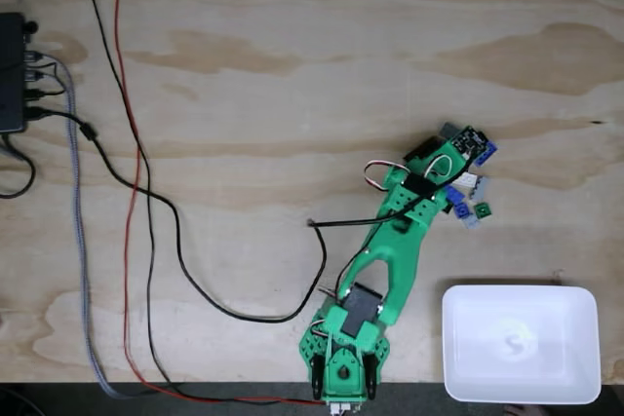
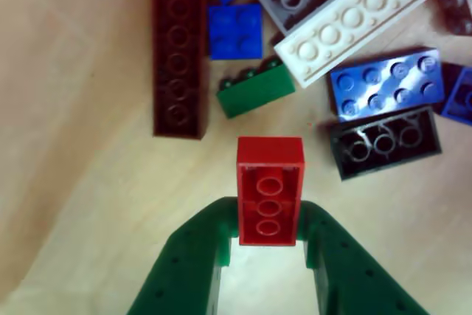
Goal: Put all lego bricks in the bin.
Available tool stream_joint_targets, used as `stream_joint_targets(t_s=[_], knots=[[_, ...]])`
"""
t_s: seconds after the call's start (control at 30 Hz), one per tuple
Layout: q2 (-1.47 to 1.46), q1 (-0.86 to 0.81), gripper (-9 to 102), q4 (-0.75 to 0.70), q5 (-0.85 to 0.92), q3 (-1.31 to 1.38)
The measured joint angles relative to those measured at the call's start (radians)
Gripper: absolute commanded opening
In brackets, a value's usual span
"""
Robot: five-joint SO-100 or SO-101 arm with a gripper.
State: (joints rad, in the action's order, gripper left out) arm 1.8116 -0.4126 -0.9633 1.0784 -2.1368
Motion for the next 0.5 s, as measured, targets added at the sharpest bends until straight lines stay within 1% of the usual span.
stream_joint_targets(t_s=[0.07, 0.17, 0.23, 0.27, 0.33, 0.4, 0.47, 0.5], knots=[[0.161, 0.046, 0, -0.141, -0.034, 0.049], [0.431, 0.075, 0, -0.410, -0.037, 0.138], [0.594, 0.014, 0, -0.607, 0.012, 0.155], [0.663, -0.040, 0, -0.683, 0.051, 0.143], [0.742, -0.150, 0, -0.746, 0.121, 0.144], [0.773, -0.184, 0, -0.779, 0.152, 0.137], [0.769, -0.235, 0, -0.767, 0.204, 0.005], [0.726, -0.295, 0, -0.713, 0.255, -0.046]])
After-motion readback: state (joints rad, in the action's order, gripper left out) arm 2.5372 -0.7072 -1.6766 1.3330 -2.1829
